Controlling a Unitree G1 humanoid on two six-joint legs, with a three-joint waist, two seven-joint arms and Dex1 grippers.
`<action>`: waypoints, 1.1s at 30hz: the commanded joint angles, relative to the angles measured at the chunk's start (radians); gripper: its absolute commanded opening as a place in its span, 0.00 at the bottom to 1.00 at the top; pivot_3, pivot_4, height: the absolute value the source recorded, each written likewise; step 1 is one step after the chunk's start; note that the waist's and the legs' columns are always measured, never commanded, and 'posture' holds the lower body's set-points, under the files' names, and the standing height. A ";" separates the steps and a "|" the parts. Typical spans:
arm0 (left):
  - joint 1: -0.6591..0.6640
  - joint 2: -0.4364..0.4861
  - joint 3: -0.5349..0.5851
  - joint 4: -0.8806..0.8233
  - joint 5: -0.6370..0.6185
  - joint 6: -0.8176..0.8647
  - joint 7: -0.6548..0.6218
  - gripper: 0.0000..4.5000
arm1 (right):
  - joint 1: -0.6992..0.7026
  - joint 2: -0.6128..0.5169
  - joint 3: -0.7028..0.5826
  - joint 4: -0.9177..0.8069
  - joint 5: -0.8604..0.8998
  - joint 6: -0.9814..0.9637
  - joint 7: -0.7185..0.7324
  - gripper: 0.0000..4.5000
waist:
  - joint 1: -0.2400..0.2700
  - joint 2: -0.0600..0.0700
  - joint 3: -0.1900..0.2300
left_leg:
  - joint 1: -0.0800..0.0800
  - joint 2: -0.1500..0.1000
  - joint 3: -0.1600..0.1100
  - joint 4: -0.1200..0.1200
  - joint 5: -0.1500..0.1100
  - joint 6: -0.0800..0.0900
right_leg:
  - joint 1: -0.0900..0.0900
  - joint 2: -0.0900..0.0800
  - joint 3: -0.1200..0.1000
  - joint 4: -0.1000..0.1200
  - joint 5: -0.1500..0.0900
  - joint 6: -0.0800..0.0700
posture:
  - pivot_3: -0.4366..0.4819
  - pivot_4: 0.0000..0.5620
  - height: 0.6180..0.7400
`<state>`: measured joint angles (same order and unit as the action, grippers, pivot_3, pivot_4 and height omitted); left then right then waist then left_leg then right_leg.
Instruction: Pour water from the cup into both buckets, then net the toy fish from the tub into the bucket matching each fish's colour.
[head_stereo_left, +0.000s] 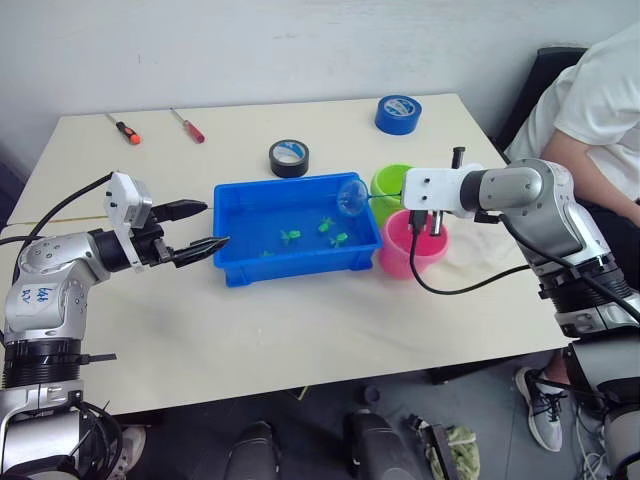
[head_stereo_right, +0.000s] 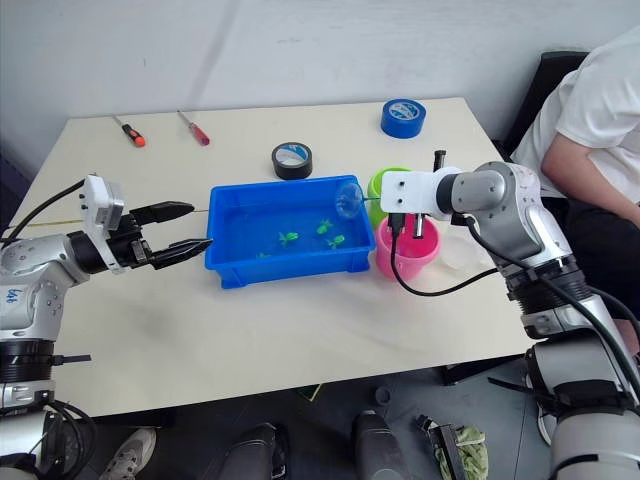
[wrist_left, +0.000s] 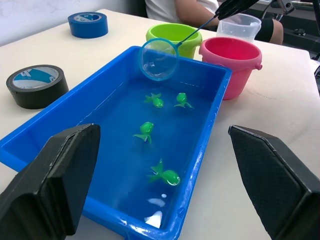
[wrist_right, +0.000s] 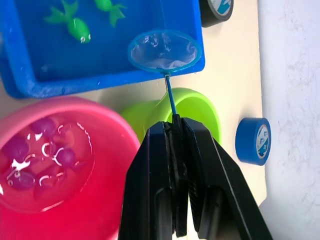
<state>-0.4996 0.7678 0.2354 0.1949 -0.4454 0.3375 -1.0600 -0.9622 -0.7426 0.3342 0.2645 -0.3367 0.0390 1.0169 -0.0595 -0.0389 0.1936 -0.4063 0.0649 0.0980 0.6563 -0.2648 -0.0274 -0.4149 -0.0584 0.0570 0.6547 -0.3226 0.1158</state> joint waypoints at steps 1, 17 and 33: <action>-0.009 0.013 0.024 -0.037 -0.024 0.000 -0.001 0.99 | 0.010 -0.041 -0.004 -0.059 -0.004 -0.035 0.047 0.00 | 0.001 0.000 0.000 | 0.000 0.000 0.000 0.000 0.000 0.000 | 0.000 0.000 0.000 0.000 0.000 0.000 | 0.48 0.27 0.92; 0.010 0.007 0.034 -0.061 -0.030 0.012 0.011 0.99 | 0.100 -0.040 -0.010 -0.258 0.110 0.042 0.256 0.00 | 0.001 0.000 0.000 | 0.000 0.000 0.000 -0.001 0.000 0.000 | 0.000 0.000 0.000 -0.001 0.000 0.000 | 0.48 0.27 0.92; 0.026 0.028 0.042 -0.075 -0.044 0.022 0.015 0.99 | 0.113 0.173 -0.190 -0.244 0.422 0.756 0.132 0.00 | 0.006 0.000 0.000 | 0.000 0.000 -0.001 -0.002 0.000 0.000 | 0.000 -0.001 -0.001 -0.001 0.000 0.000 | 0.48 0.27 0.92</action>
<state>-0.4626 0.7703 0.2491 0.1606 -0.4679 0.3616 -1.0404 -0.8347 -0.5720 0.1844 0.0419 0.0414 0.7516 1.1565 -0.0534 -0.0388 0.1936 -0.4064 0.0647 0.0972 0.6534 -0.2647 -0.0276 -0.4149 -0.0594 0.0562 0.6532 -0.3227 0.1155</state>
